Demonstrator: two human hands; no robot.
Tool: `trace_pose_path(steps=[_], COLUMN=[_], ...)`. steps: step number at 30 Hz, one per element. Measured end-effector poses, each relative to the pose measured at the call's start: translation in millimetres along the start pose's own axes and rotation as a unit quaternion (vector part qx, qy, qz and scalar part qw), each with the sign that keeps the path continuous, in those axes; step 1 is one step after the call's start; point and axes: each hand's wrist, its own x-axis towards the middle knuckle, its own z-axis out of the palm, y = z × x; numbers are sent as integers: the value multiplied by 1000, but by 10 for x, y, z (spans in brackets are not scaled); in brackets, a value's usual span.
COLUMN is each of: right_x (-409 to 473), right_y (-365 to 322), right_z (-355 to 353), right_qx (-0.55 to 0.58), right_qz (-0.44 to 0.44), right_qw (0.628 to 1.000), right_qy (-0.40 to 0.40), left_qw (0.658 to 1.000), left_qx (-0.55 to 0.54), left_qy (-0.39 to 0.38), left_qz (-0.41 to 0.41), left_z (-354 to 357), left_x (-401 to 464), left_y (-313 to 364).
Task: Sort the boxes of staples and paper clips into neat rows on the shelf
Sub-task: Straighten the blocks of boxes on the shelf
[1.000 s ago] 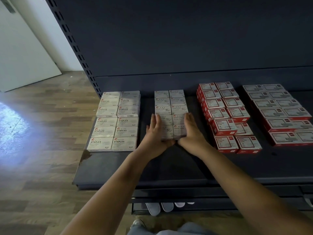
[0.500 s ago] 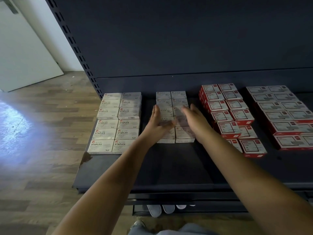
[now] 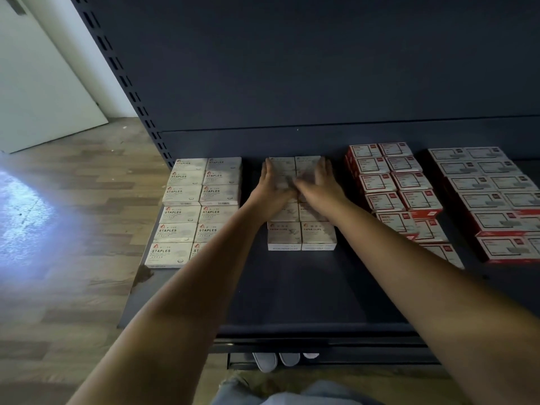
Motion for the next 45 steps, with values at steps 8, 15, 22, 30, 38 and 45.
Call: trace_pose_path(steps=[8,15,22,30,38,45], right_x=[-874,-804,-933,-1429,-1512,-1388], right_y=[363,516,572,1057,1484,1495], right_z=[-78,97,39,-484,-1087,-1074], right_qx=[-217,-241,-234,-129,-81,-93], right_qz=[-243,-294,-341,-359,-201,-141], right_qw=[942,925,909,918,963,979], right_qy=[-79,18,52,112,163,117], left_qw=[925,911,889,931,953,960], left_qx=[293,362,441,288,262,227], left_qy=[-67,-15,24,86,67,92], left_qz=[234,196,123,206,133,133], left_z=[-18,214,292,740,1385,1573], left_x=[-781,-793,-1040,-1327,-1231,-1066], left_y=[-390,-399,-148,67,414,374])
